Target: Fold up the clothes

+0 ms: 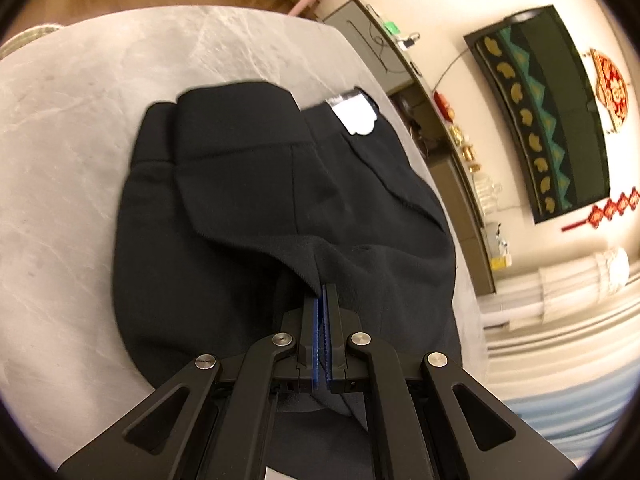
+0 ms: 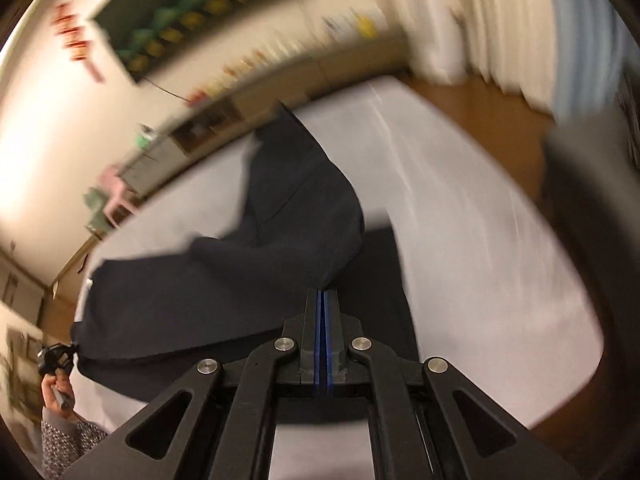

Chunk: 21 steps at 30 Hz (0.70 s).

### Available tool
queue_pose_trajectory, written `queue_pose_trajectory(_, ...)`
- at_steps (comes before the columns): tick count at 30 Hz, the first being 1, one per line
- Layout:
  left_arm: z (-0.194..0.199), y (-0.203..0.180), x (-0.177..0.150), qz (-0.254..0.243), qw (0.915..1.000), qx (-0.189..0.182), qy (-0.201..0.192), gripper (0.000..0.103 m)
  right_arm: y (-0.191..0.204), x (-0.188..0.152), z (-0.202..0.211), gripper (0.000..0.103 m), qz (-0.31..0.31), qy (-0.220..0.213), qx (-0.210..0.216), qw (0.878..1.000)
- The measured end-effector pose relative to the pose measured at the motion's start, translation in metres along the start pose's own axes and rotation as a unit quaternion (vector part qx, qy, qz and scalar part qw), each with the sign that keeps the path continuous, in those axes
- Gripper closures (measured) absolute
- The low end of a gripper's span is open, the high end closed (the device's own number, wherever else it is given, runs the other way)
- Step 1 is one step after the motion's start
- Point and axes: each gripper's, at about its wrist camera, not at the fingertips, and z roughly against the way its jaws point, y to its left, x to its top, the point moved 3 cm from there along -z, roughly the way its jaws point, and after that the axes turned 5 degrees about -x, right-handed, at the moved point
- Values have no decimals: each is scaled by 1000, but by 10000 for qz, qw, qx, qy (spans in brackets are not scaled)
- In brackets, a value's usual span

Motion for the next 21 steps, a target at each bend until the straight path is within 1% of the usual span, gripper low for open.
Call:
queue_pose_trajectory(1,0,0,-1,-15,10000,41,-5,101,-13,-14,-13,101,-104,217,-64,9997)
queue_pose_trajectory(3,1,3,-1,6,10000,72,4,101,-24,-29,-32,101,-136,507,-141,9985)
queue_pose_trajectory(5,1,6,-2,41,9999,94,30,101,-27,-33,-42,101,-184,740,-18,9971)
queue_pose_trajectory(6,1,7,-2,59,9999,105,45,101,-25,-35,-43,101,-100,757,-23,9971)
queue_pose_trajectory(8,-1,7,-3,58,9999,122,76,101,-23,-40,-48,101,117,944,-47,9955)
queue_pose_trajectory(12,-1,4,-5,31,9999,67,86,101,-25,-60,-59,101,416,1296,-259,9904)
queue_pose_trajectory(15,1,3,-7,10,10000,10,75,101,-22,-61,-60,98,607,1271,-286,9896)
queue_pose_trajectory(17,2,3,-7,23,10000,-29,79,101,-14,-59,-60,77,739,1285,-281,9886)
queue_pose_trajectory(18,2,3,-7,47,9999,-52,87,101,-9,-58,-62,51,863,1333,-329,9868)
queue_pose_trajectory(19,3,4,-8,73,9999,-77,95,101,-8,-56,-65,44,902,1321,-408,9863)
queue_pose_trajectory(20,3,5,-8,86,9999,-97,100,101,-8,-53,-68,44,937,1307,-487,9858)
queue_pose_trajectory(21,4,5,-8,89,9998,-112,103,101,-9,-51,-68,44,979,1236,-675,9852)
